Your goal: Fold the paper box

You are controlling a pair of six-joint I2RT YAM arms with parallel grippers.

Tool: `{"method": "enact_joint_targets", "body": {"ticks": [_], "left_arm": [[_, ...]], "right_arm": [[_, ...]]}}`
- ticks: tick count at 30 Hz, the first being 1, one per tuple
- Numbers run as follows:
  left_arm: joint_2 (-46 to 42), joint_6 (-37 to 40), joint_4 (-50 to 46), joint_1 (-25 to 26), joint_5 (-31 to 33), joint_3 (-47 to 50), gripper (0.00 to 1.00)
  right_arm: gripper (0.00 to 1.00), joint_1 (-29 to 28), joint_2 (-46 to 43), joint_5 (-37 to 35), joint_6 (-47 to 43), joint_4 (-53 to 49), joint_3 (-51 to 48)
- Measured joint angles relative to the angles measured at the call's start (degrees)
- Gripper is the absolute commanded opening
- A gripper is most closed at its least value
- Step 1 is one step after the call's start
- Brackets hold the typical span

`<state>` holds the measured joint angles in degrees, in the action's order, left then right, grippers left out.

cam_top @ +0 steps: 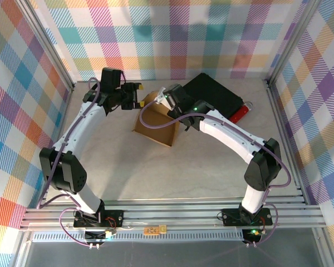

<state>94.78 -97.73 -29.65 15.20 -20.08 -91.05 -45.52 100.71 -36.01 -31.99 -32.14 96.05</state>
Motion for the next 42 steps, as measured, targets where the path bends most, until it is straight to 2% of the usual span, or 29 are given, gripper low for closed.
{"method": "enact_joint_targets", "body": {"ticks": [4,7,10,15,18,24,42], "left_arm": [[2.62,-3.30,3.21,0.63,-0.02,0.00,0.47],[3.91,-5.68,4.85,1.81,-0.02,0.46,0.36],[3.96,-7.91,6.54,2.86,0.07,2.14,0.22],[3.74,-11.10,8.26,3.15,1.77,4.70,0.11],[2.80,-12.70,9.92,3.15,3.17,6.95,0.12],[0.55,-15.08,12.09,3.15,6.12,11.45,0.31],[-2.71,-15.08,16.59,2.43,10.03,14.03,0.28]], "right_arm": [[0.00,-0.55,0.07,-0.07,0.00,-0.02,0.00],[0.00,-0.81,0.17,-0.52,0.04,-0.02,0.04],[0.00,-1.09,0.39,-1.01,0.26,-0.02,0.09],[0.00,-1.77,1.16,-1.62,1.33,-1.14,0.37],[0.00,-2.54,1.60,-1.70,2.01,-2.27,0.72],[0.00,-3.32,1.73,-1.77,3.87,-2.62,0.96],[0.00,-3.65,1.81,-1.79,6.10,-3.61,1.62]]}}
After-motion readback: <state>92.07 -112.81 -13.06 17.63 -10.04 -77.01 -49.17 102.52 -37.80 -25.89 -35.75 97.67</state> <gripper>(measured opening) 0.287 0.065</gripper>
